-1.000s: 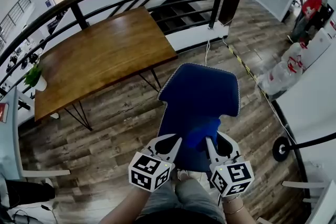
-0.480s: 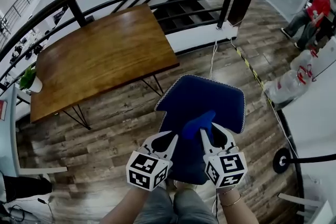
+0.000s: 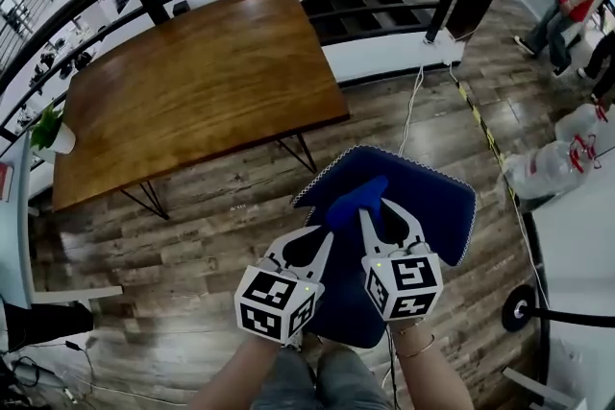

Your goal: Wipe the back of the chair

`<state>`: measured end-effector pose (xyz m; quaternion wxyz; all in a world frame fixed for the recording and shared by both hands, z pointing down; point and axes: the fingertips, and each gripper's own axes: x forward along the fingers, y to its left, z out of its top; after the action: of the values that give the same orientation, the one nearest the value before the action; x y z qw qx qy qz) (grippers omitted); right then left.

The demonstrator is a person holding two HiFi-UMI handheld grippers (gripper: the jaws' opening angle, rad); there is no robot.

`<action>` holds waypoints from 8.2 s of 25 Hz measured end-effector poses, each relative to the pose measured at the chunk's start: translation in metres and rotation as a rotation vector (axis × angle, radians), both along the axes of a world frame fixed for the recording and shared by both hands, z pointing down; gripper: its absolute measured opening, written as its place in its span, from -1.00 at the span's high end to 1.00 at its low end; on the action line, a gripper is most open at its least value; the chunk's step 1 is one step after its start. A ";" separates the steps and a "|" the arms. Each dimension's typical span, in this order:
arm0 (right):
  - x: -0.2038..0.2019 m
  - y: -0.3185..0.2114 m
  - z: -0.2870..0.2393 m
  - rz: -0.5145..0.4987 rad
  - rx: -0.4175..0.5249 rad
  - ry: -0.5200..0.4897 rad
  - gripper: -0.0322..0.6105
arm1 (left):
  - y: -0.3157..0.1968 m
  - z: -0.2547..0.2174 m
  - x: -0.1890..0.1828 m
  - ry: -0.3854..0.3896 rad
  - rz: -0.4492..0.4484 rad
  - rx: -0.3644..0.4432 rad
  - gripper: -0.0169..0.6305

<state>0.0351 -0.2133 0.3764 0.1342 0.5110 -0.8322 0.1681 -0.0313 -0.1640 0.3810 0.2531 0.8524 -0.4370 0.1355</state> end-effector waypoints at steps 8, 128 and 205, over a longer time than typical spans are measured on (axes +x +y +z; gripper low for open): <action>-0.011 -0.037 0.023 0.017 -0.012 0.006 0.65 | -0.016 0.025 -0.006 -0.019 -0.010 -0.037 0.83; 0.087 -0.005 0.149 0.280 -0.170 0.009 0.65 | 0.005 0.127 0.050 -0.021 0.105 -0.162 0.83; 0.008 -0.002 0.259 0.167 -0.297 0.054 0.65 | 0.026 0.208 0.006 -0.039 0.044 -0.241 0.83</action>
<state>0.0431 -0.2149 0.6355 0.2161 0.5572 -0.7490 0.2861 -0.0250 -0.1385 0.5886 0.3422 0.8224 -0.4036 0.2089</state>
